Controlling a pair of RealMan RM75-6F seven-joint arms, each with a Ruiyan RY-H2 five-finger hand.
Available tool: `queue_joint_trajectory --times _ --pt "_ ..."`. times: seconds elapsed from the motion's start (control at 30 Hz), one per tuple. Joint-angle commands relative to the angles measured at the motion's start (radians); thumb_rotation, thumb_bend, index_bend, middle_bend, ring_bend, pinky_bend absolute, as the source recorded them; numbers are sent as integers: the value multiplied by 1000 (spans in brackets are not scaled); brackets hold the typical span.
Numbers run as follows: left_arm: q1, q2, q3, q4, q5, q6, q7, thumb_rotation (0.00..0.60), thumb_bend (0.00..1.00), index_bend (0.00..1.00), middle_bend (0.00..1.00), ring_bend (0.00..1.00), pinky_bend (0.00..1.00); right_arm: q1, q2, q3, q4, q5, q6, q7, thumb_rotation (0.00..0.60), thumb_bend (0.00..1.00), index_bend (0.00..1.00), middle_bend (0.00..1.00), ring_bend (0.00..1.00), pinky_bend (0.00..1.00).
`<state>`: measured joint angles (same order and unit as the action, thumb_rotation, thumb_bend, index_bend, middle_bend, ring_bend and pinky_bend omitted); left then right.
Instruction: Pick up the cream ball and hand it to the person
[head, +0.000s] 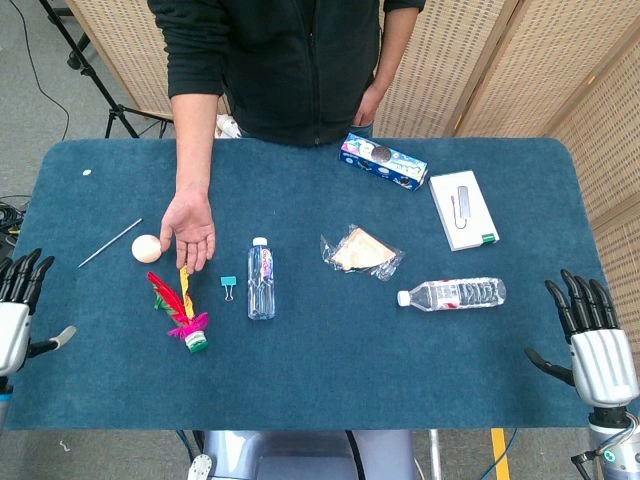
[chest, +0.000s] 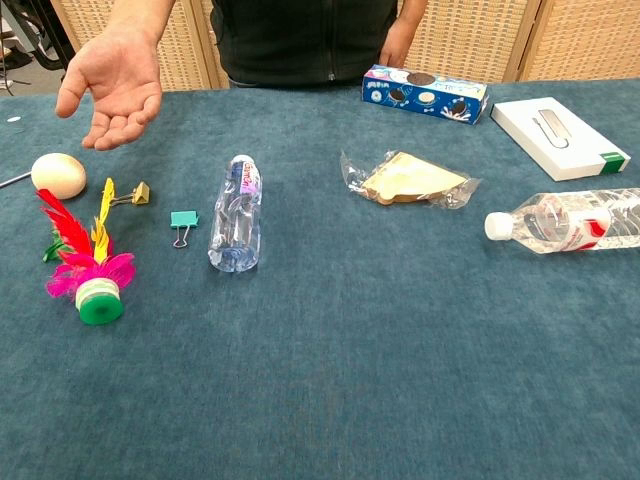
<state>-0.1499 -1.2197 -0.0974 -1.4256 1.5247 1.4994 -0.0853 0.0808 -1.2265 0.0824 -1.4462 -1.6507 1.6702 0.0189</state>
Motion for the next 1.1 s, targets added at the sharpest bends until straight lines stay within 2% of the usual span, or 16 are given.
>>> queue_joint_trajectory --times 0.03,0.23,0.5,0.63,0.73,0.8,0.83,0.9,0.97,1.03,1.1 --pt "-208 -58 -74 159 -113 -338 -21 600 0 0 0 0 0 11 -1 10 2 38 -41 -3 600 0 0 0 0 43" --pt "-356 -155 -97 349 -160 -553 -58 600 0 0 0 0 0 26 -9 24 14 84 -87 -18 600 0 0 0 0 43" --pt "-493 -323 -77 615 -161 -729 -121 600 0 0 0 0 2 43 -27 42 50 147 -146 -26 600 0 0 0 0 37" --pt "-526 -390 -71 707 -170 -766 -112 600 0 0 0 2 81 46 -30 46 55 163 -157 -29 600 0 0 0 0 34" --pt "-548 -427 -64 762 -173 -795 -105 600 0 18 52 62 172 48 -31 44 59 168 -169 -28 600 0 0 0 0 34" --pt "-555 -454 -57 797 -163 -786 -108 600 0 80 144 135 258 50 -29 41 61 171 -179 -30 600 0 0 0 0 34" --pt "-557 -468 -55 815 -161 -778 -108 600 4 152 216 189 313 51 -29 40 60 173 -182 -31 600 0 0 0 0 34" --pt "-559 -490 -54 842 -157 -760 -115 600 44 325 362 303 410 52 -28 39 59 174 -186 -31 600 0 0 0 0 34" --pt "-554 -506 -54 864 -155 -729 -121 600 130 533 517 430 513 51 -26 39 55 173 -184 -31 600 0 0 0 0 34" --pt "-548 -512 -50 877 -152 -710 -118 600 181 621 581 484 556 51 -24 38 52 172 -183 -29 600 0 0 0 0 34" --pt "-542 -509 -50 877 -153 -696 -121 600 222 660 610 509 574 51 -23 37 50 173 -184 -27 600 0 0 0 0 34"
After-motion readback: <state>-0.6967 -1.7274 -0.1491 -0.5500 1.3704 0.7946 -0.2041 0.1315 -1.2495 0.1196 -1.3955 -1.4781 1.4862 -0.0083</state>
